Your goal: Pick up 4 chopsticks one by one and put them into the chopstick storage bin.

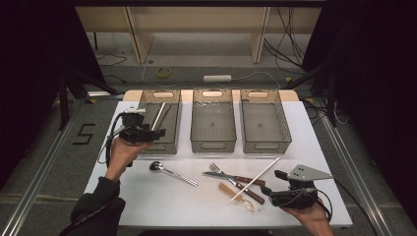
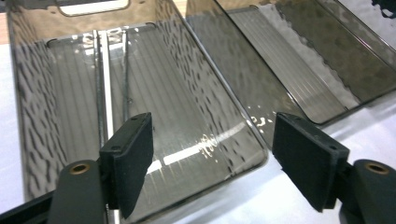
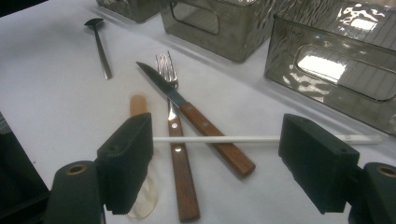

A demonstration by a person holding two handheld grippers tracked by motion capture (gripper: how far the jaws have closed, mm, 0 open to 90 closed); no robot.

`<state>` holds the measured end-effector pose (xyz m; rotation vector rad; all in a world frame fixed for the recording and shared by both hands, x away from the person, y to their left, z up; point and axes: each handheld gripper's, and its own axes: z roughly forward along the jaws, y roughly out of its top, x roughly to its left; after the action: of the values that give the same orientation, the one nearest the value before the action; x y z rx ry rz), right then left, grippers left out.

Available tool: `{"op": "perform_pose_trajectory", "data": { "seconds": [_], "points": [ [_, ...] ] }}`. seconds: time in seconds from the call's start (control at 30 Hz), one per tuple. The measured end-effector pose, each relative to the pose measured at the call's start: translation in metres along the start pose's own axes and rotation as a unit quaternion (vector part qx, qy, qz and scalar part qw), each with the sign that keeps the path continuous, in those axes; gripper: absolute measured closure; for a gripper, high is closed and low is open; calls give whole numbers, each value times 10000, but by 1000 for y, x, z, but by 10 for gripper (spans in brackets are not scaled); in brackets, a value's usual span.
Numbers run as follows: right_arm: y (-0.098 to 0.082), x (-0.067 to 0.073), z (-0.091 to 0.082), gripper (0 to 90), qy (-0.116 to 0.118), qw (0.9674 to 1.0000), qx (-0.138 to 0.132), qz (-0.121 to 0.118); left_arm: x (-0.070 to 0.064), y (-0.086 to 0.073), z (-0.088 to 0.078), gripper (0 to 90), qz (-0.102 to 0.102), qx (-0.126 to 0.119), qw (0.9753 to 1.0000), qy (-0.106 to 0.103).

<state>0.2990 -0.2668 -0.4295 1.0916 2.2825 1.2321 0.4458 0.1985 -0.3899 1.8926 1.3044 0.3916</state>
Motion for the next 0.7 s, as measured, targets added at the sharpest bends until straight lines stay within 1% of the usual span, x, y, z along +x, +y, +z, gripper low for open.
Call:
{"op": "perform_pose_trajectory", "data": {
  "seconds": [0.3, 0.5, 0.6, 0.7],
  "points": [
    [0, -1, -1, 273, -90, 9999, -58, 49, -13, -6, -7, 252, 16, -77, 9999, -110],
    [0, -2, -2, 273, -122, 9999, -69, 84, -26, -10, -9, 236, 149, -94, 9998, -130],
    [0, -2, -2, 273, -124, 9999, -67, 93, -33, -12, -8, 234, 229, -57, 9996, -162],
    [0, -3, -2, 273, -154, 9998, -83, 100, -41, -14, -7, 234, 232, -87, 9995, -191]
  ]
}}
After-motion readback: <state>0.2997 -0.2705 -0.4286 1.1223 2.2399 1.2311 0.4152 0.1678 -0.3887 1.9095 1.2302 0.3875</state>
